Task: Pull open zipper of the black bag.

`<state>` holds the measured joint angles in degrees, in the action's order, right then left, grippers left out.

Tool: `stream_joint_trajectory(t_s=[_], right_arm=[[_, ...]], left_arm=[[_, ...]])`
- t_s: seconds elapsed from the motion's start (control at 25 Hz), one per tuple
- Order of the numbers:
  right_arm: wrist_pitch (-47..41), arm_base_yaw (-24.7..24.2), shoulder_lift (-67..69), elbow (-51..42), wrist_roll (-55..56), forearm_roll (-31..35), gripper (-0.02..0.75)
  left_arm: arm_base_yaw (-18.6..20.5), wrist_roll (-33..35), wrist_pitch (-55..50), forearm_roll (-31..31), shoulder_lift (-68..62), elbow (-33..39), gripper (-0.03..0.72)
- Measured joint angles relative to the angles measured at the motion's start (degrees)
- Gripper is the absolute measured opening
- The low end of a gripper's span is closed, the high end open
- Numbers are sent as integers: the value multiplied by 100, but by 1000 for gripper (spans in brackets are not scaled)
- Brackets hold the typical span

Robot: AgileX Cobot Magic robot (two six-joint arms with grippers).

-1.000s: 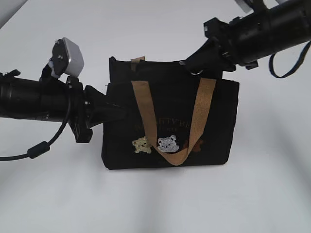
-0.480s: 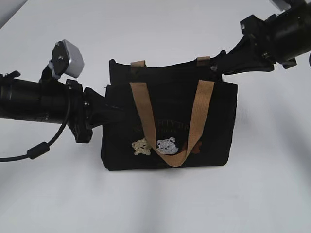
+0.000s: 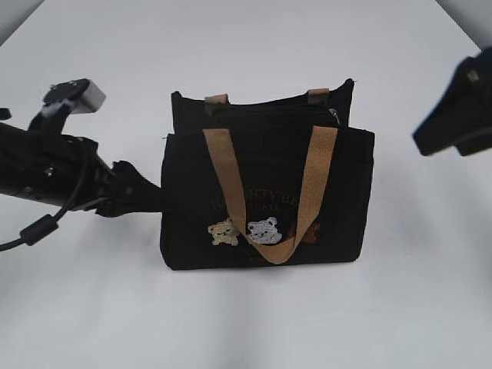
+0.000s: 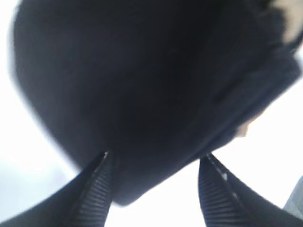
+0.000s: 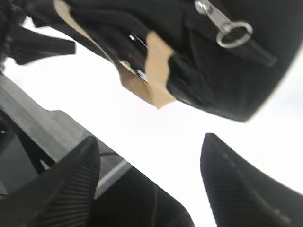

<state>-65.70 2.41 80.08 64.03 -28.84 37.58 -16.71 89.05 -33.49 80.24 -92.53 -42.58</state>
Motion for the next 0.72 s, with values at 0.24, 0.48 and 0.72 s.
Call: stream_joint_trajectory(t_s=[0.24, 0.48, 0.72], right_arm=[[162, 0, -1687, -1047, 1117, -1863, 492], [408, 0, -4063, -2471, 1200, -2310, 489], [336, 0, -6017, -3135, 1245, -2612, 488]], left_arm=[[0, -3469, 925, -2316, 1318, 578, 379], [0, -4593, 928, -3009, 3365, 1138, 347], [0, -6198, 96, -4428, 5744, 1175, 340]])
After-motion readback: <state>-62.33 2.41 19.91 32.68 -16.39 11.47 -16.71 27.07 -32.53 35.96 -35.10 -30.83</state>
